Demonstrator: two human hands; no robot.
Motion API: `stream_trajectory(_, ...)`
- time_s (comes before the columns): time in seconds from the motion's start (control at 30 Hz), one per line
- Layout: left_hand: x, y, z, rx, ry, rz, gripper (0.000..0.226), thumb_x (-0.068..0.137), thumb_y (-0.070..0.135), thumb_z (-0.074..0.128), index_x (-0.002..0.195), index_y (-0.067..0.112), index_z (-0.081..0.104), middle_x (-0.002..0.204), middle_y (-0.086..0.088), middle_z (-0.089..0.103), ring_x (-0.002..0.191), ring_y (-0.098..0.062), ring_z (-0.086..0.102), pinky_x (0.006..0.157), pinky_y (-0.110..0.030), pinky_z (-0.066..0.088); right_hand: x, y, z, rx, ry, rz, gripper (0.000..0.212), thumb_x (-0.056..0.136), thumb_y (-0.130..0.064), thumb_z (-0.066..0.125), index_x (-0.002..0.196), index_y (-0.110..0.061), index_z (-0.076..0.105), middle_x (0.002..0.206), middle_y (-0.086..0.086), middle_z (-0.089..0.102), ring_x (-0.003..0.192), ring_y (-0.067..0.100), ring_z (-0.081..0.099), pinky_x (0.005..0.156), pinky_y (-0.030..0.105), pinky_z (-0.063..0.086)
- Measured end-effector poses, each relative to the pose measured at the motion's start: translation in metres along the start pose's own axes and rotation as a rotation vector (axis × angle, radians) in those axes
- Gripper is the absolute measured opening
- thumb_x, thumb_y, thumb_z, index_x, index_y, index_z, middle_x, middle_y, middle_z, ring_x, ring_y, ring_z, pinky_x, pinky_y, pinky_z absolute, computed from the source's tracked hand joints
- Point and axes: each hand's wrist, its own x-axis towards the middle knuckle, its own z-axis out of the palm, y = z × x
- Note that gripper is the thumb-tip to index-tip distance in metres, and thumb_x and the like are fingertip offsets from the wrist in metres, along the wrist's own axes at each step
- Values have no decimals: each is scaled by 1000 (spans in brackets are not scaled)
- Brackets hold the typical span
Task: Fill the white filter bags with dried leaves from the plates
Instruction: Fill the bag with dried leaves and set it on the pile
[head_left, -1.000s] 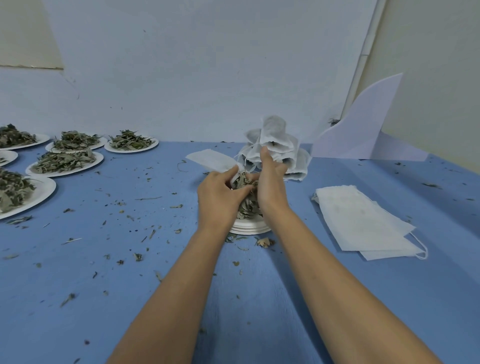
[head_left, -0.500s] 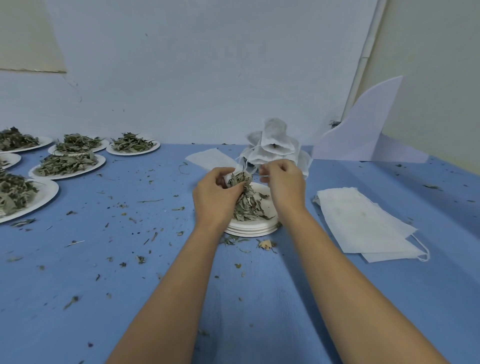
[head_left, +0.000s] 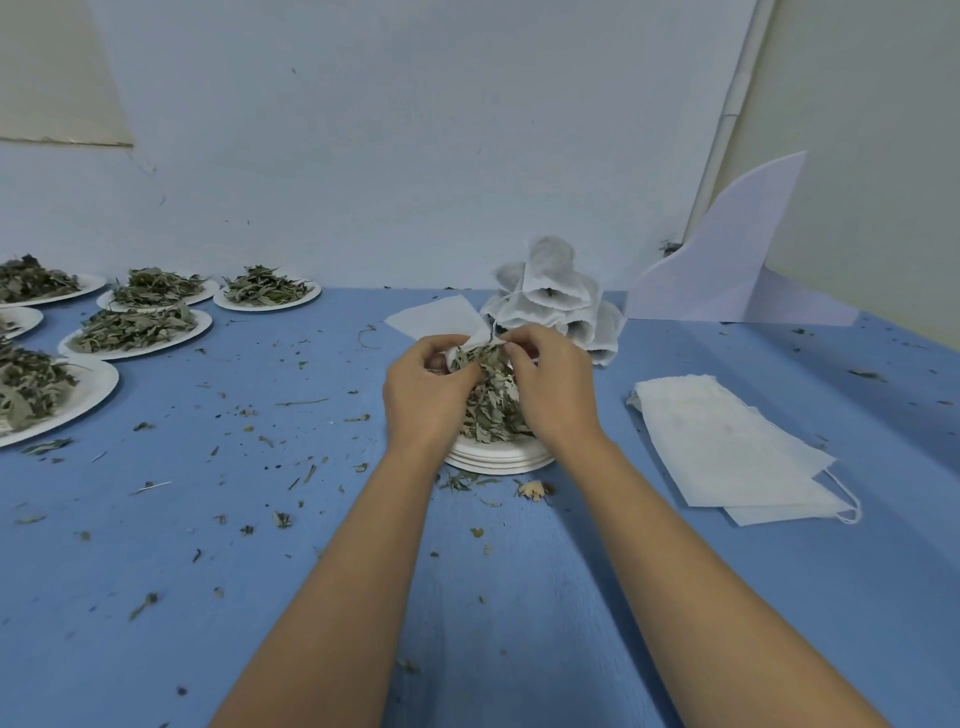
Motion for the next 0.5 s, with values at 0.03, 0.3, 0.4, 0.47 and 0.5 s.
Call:
stream_trajectory(0.03, 1, 0, 0, -4, 31, -8, 28, 72, 10, 76, 77, 35, 65, 63, 12, 60, 63, -9, 61, 68, -35, 55, -1, -1, 2, 1, -1, -24, 15, 93, -11, 54, 93, -11, 69, 90, 0, 68, 88, 14, 58, 75, 23, 41)
stream_trajectory(0.3, 1, 2, 2, -39, 211, 10, 26, 73, 5, 72, 73, 29, 62, 56, 9, 49, 42, 3, 45, 46, -11, 37, -10, -7, 9, 48, -67, -130, 17, 92, -9, 51, 85, -24, 52, 88, -12, 54, 86, 6, 47, 67, 17, 30)
stream_trajectory(0.4, 3, 3, 2, -57, 240, -2, 19, 74, 5, 72, 76, 22, 62, 63, 5, 56, 48, 0, 49, 48, -12, 40, -11, -8, 10, 94, -82, -125, 14, 90, -6, 51, 85, -19, 55, 86, -12, 53, 83, 4, 46, 69, 9, 33)
stream_trajectory(0.47, 3, 3, 2, -58, 267, -2, 21, 75, 5, 71, 73, 22, 60, 65, 5, 55, 53, -3, 49, 52, -14, 41, -11, -9, 10, 140, -96, -117, 14, 89, -4, 52, 84, -17, 55, 83, -12, 52, 77, 1, 44, 69, 5, 32)
stream_trajectory(0.5, 4, 3, 3, -57, 281, -2, 23, 75, 5, 71, 71, 24, 59, 65, 6, 55, 55, -4, 49, 54, -15, 41, -12, -9, 10, 163, -108, -112, 15, 89, -3, 52, 83, -17, 54, 81, -12, 52, 75, -1, 45, 68, 5, 32)
